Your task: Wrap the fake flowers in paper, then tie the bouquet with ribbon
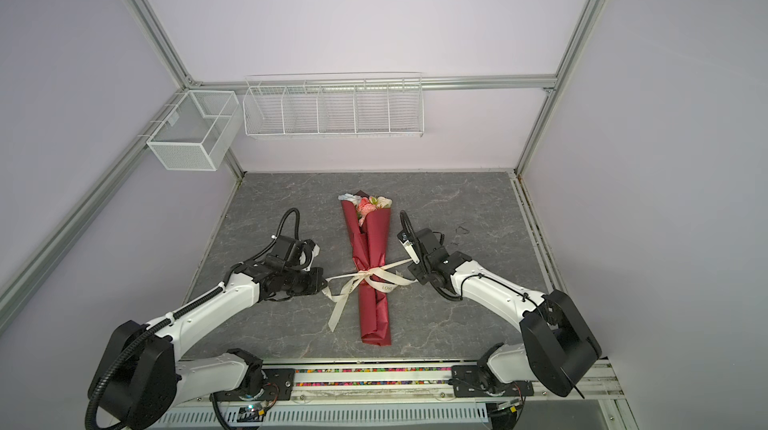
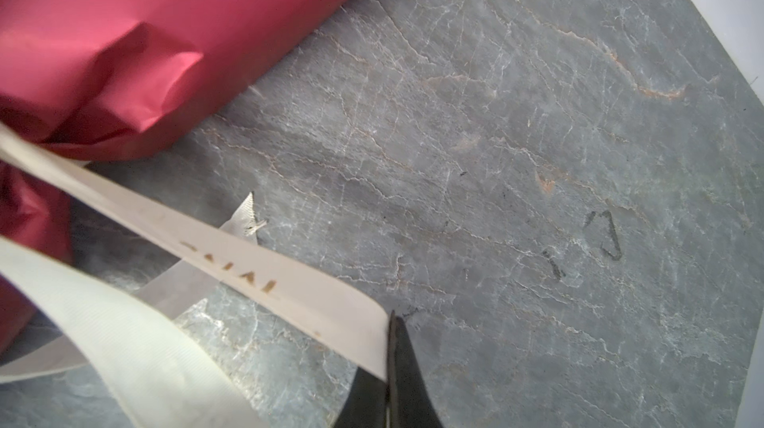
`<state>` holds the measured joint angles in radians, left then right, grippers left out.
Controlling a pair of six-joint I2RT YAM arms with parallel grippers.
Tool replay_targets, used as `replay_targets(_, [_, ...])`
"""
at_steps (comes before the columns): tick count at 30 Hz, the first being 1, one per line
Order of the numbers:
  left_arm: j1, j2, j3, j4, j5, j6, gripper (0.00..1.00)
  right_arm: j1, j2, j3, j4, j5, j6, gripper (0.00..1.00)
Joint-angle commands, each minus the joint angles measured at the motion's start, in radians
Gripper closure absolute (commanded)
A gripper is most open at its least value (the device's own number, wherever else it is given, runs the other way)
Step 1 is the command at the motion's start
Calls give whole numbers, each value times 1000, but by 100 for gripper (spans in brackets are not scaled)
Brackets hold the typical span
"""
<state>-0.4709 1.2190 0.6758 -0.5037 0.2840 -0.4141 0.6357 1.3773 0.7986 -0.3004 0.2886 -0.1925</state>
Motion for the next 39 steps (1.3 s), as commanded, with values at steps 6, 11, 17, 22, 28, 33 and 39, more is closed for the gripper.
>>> replay_targets(6, [11,-74,-42,6,-129,-44,100,-34,0,-34,-61,48,25,94])
replay_targets(11, [13,-93,-44,-33,-206,-72,100,-62,-12,-50,-60,69,31,94])
replay_targets(17, [17,-92,-59,-39,-243,-92,100,-104,-38,-63,-59,75,54,94])
replay_targets(22, [18,-70,-61,-56,-294,-104,100,-129,-41,-67,-61,91,66,94])
replay_targets(28, [23,-43,-57,-57,-324,-98,100,-169,-42,-61,-65,117,79,94])
replay_targets(33, [52,-25,-92,19,-276,-138,100,-195,-44,-56,-72,125,84,94])
replay_targets(39, [66,42,-78,22,-253,-131,100,-199,-33,-38,-122,138,74,94])
